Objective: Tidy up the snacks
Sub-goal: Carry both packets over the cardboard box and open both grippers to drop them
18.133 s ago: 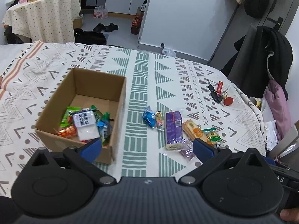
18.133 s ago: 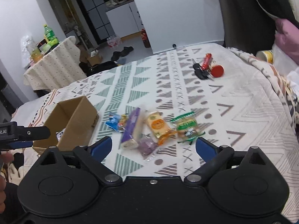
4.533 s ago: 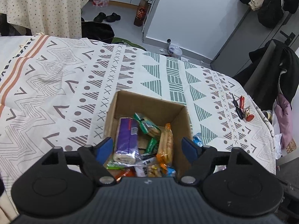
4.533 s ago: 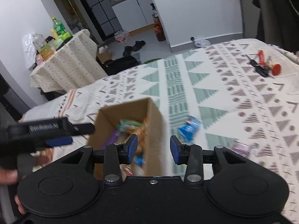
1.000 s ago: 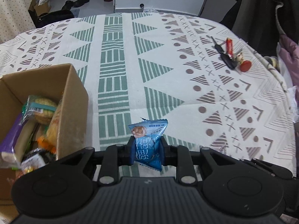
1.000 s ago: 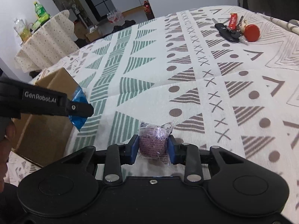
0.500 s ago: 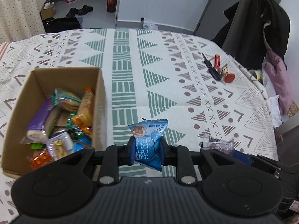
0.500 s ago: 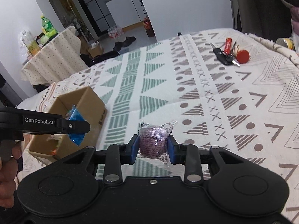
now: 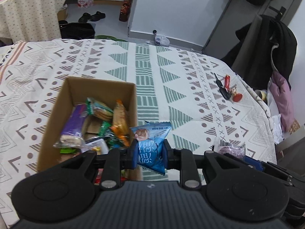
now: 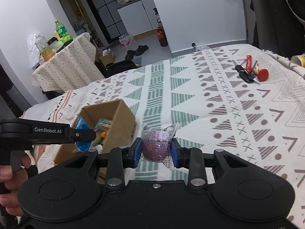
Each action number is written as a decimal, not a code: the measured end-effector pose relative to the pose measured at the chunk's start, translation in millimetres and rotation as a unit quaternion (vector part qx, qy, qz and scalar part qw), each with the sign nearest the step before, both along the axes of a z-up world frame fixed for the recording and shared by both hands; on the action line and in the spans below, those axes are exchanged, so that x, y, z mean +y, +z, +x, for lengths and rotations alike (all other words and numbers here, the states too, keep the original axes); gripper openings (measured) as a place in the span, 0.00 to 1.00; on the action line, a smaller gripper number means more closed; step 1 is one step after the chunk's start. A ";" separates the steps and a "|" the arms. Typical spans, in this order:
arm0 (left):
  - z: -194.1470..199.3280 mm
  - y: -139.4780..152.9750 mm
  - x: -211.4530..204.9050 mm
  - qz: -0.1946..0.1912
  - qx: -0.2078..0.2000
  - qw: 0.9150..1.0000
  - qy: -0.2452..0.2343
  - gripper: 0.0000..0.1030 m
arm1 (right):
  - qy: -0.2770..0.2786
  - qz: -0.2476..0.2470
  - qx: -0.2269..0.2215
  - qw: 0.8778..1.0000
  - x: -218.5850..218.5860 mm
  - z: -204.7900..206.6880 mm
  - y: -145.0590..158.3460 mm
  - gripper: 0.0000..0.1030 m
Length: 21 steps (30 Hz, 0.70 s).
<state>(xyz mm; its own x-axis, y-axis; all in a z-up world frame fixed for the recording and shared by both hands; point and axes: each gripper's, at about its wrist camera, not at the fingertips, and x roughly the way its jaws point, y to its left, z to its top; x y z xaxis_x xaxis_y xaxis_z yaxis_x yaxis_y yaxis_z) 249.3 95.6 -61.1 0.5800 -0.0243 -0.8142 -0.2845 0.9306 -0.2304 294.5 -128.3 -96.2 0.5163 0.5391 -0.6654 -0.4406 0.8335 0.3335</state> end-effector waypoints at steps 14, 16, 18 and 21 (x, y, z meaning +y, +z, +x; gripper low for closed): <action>-8.1 15.6 58.4 -0.001 -0.013 0.999 0.031 0.23 | 0.025 0.002 -0.013 1.000 49.7 -0.9 14.2 0.30; -7.4 16.1 64.9 -0.003 -0.014 0.999 0.034 0.23 | 0.029 0.001 -0.014 0.999 55.8 0.4 15.0 0.30; -5.6 15.8 70.7 -0.003 -0.013 0.999 0.036 0.23 | 0.032 0.000 -0.014 0.999 61.9 1.8 15.5 0.30; -2.2 15.3 78.4 -0.006 -0.014 0.999 0.039 0.23 | 0.038 0.000 -0.013 0.999 71.4 3.2 16.8 0.30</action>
